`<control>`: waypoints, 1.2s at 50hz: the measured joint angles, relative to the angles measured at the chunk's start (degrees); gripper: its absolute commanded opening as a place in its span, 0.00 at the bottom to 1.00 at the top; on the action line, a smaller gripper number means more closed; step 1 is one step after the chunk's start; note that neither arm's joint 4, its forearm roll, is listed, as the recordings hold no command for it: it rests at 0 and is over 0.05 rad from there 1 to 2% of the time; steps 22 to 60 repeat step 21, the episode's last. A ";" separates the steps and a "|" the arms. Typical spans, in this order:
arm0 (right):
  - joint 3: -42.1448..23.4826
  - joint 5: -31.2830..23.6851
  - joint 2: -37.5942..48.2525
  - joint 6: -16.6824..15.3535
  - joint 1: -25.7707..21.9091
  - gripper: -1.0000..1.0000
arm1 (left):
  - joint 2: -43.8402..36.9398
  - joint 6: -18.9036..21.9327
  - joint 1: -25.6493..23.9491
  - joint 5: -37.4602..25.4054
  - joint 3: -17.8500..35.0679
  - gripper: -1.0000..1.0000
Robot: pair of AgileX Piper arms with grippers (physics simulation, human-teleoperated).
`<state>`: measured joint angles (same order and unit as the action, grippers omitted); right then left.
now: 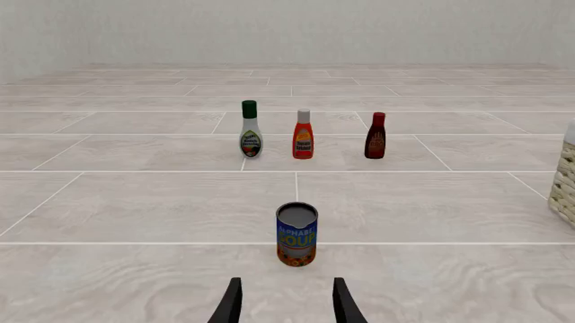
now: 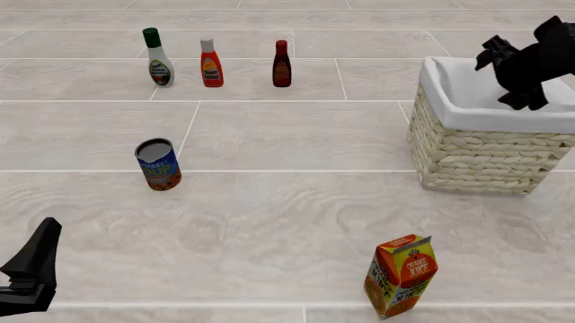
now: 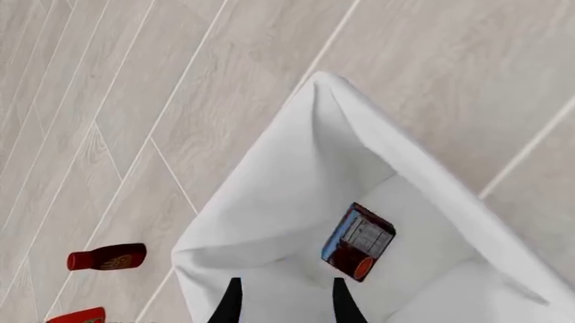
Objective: Pick the chocolate pudding and place it in the basket.
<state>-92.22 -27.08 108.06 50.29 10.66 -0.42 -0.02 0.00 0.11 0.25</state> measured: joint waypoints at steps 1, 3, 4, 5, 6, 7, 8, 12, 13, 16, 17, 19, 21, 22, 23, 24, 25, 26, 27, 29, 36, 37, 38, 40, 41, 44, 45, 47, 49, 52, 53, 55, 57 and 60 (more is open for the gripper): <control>0.01 0.02 0.00 0.03 -0.04 1.00 | 0.00 0.00 0.00 0.00 0.00 1.00; 0.03 0.05 0.01 0.07 -0.13 1.00 | 0.00 0.00 0.00 0.00 0.00 1.00; 0.04 0.07 0.01 0.10 -0.19 1.00 | 0.00 0.00 0.00 0.00 0.00 1.00; 0.06 0.09 0.01 0.13 -0.25 1.00 | 0.00 0.00 0.00 0.00 0.00 1.00; 0.08 0.10 0.01 0.15 -0.30 1.00 | 0.00 0.00 0.00 0.00 0.00 1.00; 0.10 0.11 0.01 0.18 -0.36 1.00 | 0.00 0.00 0.00 0.00 0.00 1.00; 0.11 0.12 0.00 0.20 -0.41 1.00 | 0.00 0.00 0.00 0.00 0.00 1.00; 0.19 0.14 -0.02 0.31 -0.65 1.00 | 0.00 0.00 0.00 0.00 0.00 1.00; 0.22 0.15 -0.03 0.34 -0.72 1.00 | 0.00 0.00 0.00 0.00 0.00 1.00; 0.31 0.19 -0.08 0.44 -0.96 1.00 | 0.00 0.00 0.00 0.00 0.00 1.00; 0.34 0.20 -0.10 0.46 -1.03 1.00 | 0.00 0.00 0.00 0.00 0.00 1.00; 0.39 0.22 -0.13 0.52 -1.17 1.00 | 0.00 0.00 0.00 0.00 0.00 1.00; 0.44 0.23 -0.15 0.57 -1.30 1.00 | 0.00 0.00 0.00 0.00 0.00 1.00; 0.44 0.23 -0.15 0.57 -1.30 1.00 | 0.00 0.00 0.00 0.00 0.00 1.00; 0.44 0.23 -0.15 0.57 -1.30 1.00 | 0.00 0.00 0.00 0.00 0.00 1.00; 0.44 0.23 -0.15 0.57 -1.30 1.00 | 0.00 0.00 0.00 0.00 0.00 1.00; 0.44 0.23 -0.15 0.57 -1.30 1.00 | 0.00 0.00 0.00 0.00 0.00 1.00; 0.44 0.23 -0.15 0.57 -1.30 1.00 | 0.00 0.00 0.00 0.00 0.00 1.00; 0.44 0.23 -0.15 0.57 -1.30 1.00 | 0.00 0.00 0.00 0.00 0.00 1.00; 0.44 0.23 -0.15 0.57 -1.30 1.00 | 0.00 0.00 0.00 0.00 0.00 1.00; 0.44 0.23 -0.15 0.57 -1.30 1.00 | 0.00 0.00 0.00 0.00 0.00 1.00; 0.44 0.23 -0.15 0.57 -1.30 1.00 | 0.00 0.00 0.00 0.00 0.00 1.00; 0.44 0.23 -0.15 0.57 -1.30 1.00 | 0.00 0.00 0.00 0.00 0.00 1.00; 0.44 0.23 -0.15 0.57 -1.30 1.00 | 0.00 0.00 0.00 0.00 0.00 1.00; 0.44 0.23 -0.15 0.57 -1.30 1.00 | 0.00 0.00 0.00 0.00 0.00 1.00; 0.44 0.23 -0.15 0.57 -1.30 1.00 | 0.00 0.00 0.00 0.00 0.00 1.00; 0.44 0.23 -0.15 0.57 -1.30 1.00 | 0.00 0.00 0.00 0.00 0.00 1.00; 0.44 0.23 -0.15 0.57 -1.30 1.00 | 0.00 0.00 0.00 0.00 0.00 1.00; 0.44 0.23 -0.15 0.57 -1.30 1.00 | 0.00 0.00 0.00 0.00 0.00 1.00; 0.44 0.23 -0.15 0.57 -1.30 1.00 | 0.00 0.00 0.00 0.00 0.00 1.00; 0.44 0.23 -0.15 0.57 -1.30 1.00 | 0.00 0.00 0.00 0.00 0.00 1.00; 0.44 0.23 -0.15 0.57 -1.30 1.00 | 0.00 0.00 0.00 0.00 0.00 1.00; 0.44 0.23 -0.15 0.57 -1.30 1.00 | 0.00 0.00 0.00 0.00 0.00 1.00; 0.44 0.23 -0.15 0.57 -1.30 1.00 | 0.00 0.00 0.00 0.00 0.00 1.00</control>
